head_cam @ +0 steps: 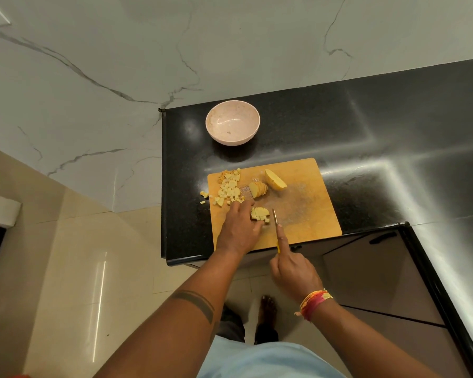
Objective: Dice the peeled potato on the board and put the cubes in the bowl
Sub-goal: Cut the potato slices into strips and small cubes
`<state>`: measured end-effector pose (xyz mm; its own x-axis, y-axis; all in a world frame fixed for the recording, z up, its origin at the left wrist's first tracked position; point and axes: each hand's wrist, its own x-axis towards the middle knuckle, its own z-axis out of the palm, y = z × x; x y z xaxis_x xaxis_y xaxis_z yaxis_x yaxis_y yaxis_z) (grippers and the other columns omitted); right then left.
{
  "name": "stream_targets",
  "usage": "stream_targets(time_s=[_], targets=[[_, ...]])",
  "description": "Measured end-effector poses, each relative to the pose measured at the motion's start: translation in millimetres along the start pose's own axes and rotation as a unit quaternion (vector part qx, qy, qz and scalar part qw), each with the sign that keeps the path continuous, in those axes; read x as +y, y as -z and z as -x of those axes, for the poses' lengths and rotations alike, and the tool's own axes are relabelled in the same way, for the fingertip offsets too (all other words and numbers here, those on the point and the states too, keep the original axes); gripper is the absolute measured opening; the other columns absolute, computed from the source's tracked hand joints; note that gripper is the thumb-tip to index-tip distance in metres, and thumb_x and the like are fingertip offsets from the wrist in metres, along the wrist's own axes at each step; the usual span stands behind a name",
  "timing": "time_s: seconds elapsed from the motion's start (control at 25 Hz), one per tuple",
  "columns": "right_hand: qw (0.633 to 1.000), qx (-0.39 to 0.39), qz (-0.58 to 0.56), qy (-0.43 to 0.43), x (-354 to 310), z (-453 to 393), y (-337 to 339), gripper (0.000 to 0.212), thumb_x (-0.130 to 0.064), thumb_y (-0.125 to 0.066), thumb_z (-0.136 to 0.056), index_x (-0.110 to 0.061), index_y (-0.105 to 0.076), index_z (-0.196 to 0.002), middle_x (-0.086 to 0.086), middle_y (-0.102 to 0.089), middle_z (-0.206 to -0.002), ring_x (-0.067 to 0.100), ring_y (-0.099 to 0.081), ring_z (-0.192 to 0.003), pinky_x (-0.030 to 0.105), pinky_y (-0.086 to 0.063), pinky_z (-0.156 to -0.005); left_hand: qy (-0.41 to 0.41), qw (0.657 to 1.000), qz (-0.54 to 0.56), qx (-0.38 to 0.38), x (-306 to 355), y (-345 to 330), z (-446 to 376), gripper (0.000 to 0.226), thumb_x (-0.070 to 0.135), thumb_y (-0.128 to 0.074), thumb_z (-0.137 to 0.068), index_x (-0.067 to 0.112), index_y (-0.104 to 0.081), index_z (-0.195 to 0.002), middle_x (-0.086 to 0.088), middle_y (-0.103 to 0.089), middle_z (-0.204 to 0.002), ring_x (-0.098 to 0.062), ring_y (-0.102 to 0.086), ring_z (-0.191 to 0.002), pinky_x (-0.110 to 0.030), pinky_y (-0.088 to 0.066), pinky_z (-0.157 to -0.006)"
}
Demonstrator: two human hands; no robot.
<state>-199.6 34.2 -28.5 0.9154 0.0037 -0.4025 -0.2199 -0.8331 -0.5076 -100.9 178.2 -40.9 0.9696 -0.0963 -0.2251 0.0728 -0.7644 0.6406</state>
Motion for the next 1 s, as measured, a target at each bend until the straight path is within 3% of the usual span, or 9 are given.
stream_targets(time_s=[0.28,0.52,0.76,0.88,1.0], targets=[[0.999,-0.029,0.009,0.023,-29,-15,-24,0.084,-0.025,-0.038,-0.098,-0.027,0.021,-0.159,-0.001,-0.058,-0.064,0.022,-0.055,-0.053,0.037,-0.045,-0.051,0.013,0.997,-0.06,0.035,-15,11,-3,0.036,0.023,-0.065,-0.097,0.023,-0.053,-0.131,-0.003,-0.046,-0.128,-0.023,-0.056,-0.11,-0.04,-0.054,-0.089],[0.999,-0.022,0.004,0.042,-54,-37,-23,0.081,-0.027,-0.037,-0.098,-0.026,0.013,-0.161,0.001,-0.059,-0.066,0.02,-0.054,-0.054,0.034,-0.039,-0.05,0.048,0.995,-0.039,0.084,-30,27,-5,0.027,0.018,-0.063,-0.099,0.021,-0.055,-0.124,-0.002,-0.05,-0.125,-0.019,-0.059,-0.105,-0.038,-0.057,-0.086],[0.998,0.023,-0.019,0.048,-44,-41,-10,0.081,-0.026,-0.039,-0.097,-0.033,0.011,-0.16,-0.002,-0.058,-0.062,0.019,-0.055,-0.052,0.039,-0.051,-0.053,0.025,0.995,-0.022,0.097,-22,28,-5,0.016,0.024,-0.059,-0.1,0.021,-0.056,-0.116,0.001,-0.054,-0.115,-0.016,-0.058,-0.094,-0.036,-0.056,-0.08],[0.998,0.041,-0.031,0.045,-33,-37,-3,0.08,-0.025,-0.041,-0.098,-0.033,0.009,-0.161,-0.001,-0.058,-0.06,0.02,-0.054,-0.049,0.04,-0.049,-0.05,-0.014,0.994,-0.015,0.105,-11,24,-12,0.01,0.026,-0.057,-0.101,0.022,-0.059,-0.11,0.004,-0.054,-0.109,-0.014,-0.057,-0.091,-0.035,-0.056,-0.076],[0.996,0.064,-0.044,0.037,-27,-40,3,0.079,-0.024,-0.043,-0.098,-0.031,0.003,-0.162,-0.001,-0.056,-0.059,0.021,-0.053,-0.049,0.041,-0.044,-0.048,-0.04,0.995,0.011,0.092,6,21,-29,0.023,0.023,-0.056,-0.101,0.022,-0.063,-0.123,0.002,-0.057,-0.118,-0.016,-0.059,-0.102,-0.032,-0.054,-0.086]])
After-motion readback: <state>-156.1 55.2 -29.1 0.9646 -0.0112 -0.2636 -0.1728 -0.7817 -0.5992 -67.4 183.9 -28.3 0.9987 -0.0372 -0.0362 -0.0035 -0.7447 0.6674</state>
